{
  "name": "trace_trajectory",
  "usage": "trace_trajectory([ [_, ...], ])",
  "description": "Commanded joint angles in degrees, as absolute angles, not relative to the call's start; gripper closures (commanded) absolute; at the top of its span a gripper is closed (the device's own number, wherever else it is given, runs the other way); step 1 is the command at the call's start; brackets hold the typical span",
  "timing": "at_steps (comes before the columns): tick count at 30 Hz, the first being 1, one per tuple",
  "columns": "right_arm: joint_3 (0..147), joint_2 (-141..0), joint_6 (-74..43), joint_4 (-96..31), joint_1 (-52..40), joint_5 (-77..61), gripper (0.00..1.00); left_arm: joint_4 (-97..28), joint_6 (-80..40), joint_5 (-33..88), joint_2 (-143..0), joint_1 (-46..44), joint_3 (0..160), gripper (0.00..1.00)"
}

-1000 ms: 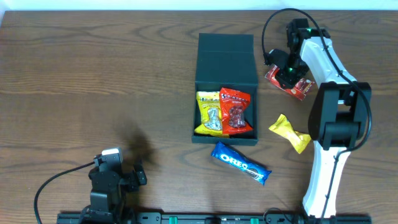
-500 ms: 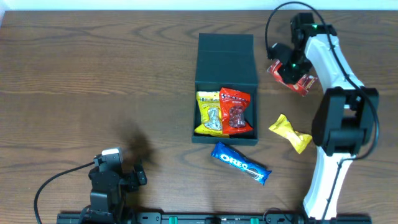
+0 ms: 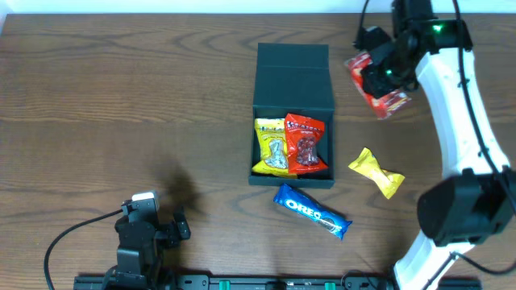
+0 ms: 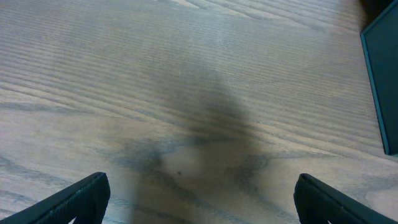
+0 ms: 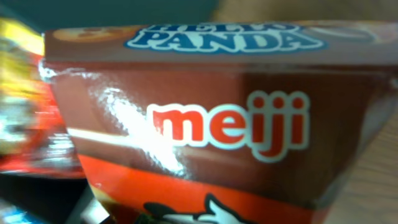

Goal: Pack container
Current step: 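Carry the Hello Panda box over the black box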

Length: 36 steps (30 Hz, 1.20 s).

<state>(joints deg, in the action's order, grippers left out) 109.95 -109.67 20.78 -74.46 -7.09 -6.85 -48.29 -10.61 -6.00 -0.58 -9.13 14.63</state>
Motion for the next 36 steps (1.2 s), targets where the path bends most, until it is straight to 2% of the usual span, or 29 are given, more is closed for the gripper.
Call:
trace_trajectory([
  [1,110.34,-108.07,13.34,-75.88,-11.64,-12.99,0.71,-52.29,-10.50,-6.15,-0.23,-9.26,14.79,0.05],
  [5,109.78,-108.01,0.12,-76.90,-17.76,-13.15,0.70,-52.29,-10.50,-6.17,-0.23,-9.26,14.79,0.05],
  [10,105.93,-108.01,-13.78,-73.17,-23.88,-13.15,0.78,-52.29,-10.50,-6.17,-0.23,-9.26,14.79,0.05],
  [14,99.57,-108.01,-21.65,-66.96,-27.24,-13.10,0.73,-52.29,-10.50,-6.15,-0.23,-9.26,14.79,0.05],
  [17,92.92,-108.01,-27.64,-61.21,-28.82,-11.07,0.71,-52.29,-10.50,-6.15,-0.23,-9.26,14.79,0.04],
  [18,90.65,-108.01,-30.33,-59.44,-29.02,-10.13,0.65,-52.29,-10.50,-6.17,-0.23,-9.26,14.79,0.05],
  [22,83.90,-108.01,-34.89,-53.12,-29.28,-9.37,0.68,-52.29,-10.50,-6.17,-0.23,-9.26,14.79,0.05],
  [27,81.60,-108.01,-41.32,-51.96,-29.28,-5.78,0.69,-52.29,-10.50,-6.17,-0.23,-9.26,14.79,0.05],
  [36,81.19,-108.01,-40.91,-50.02,-29.63,-4.51,0.36,-52.29,-10.50,-6.17,-0.23,-9.26,14.79,0.05],
])
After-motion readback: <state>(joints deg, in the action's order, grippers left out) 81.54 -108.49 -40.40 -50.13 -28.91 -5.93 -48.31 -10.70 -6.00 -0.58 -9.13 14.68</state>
